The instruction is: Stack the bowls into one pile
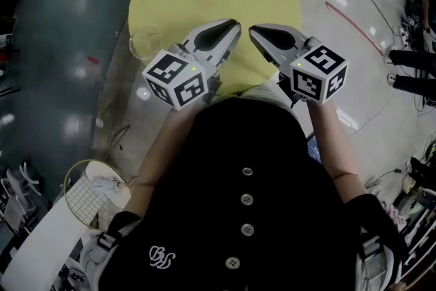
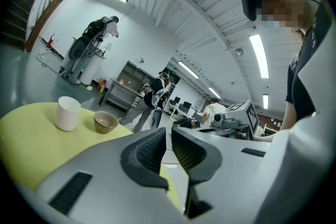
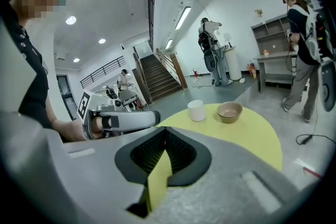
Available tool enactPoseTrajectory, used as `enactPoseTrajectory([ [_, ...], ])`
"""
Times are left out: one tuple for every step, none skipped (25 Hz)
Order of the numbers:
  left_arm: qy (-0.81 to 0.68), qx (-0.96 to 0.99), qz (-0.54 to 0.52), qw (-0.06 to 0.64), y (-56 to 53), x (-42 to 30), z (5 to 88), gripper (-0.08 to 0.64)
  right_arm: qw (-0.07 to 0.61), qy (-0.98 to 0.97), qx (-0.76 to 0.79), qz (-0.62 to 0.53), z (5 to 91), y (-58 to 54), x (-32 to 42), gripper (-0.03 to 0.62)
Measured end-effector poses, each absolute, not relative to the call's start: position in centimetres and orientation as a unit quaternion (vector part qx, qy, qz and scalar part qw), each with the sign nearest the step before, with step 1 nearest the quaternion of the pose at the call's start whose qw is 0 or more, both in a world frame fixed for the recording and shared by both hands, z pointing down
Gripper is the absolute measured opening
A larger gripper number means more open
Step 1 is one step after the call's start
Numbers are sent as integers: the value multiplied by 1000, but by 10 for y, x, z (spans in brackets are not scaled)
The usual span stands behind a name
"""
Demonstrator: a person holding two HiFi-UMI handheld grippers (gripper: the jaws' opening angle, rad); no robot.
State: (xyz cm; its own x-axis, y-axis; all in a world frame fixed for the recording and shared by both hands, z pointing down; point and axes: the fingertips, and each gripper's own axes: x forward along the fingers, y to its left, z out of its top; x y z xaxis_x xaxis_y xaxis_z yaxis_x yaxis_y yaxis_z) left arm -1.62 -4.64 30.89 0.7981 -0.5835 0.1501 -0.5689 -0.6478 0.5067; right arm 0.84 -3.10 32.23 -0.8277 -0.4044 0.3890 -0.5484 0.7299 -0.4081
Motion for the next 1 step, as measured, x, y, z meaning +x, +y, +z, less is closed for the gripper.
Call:
enactPoseTrajectory([
  [-318, 907, -12, 276, -46, -17, 310, 40, 137, -919, 260, 263, 323, -31, 9, 3],
])
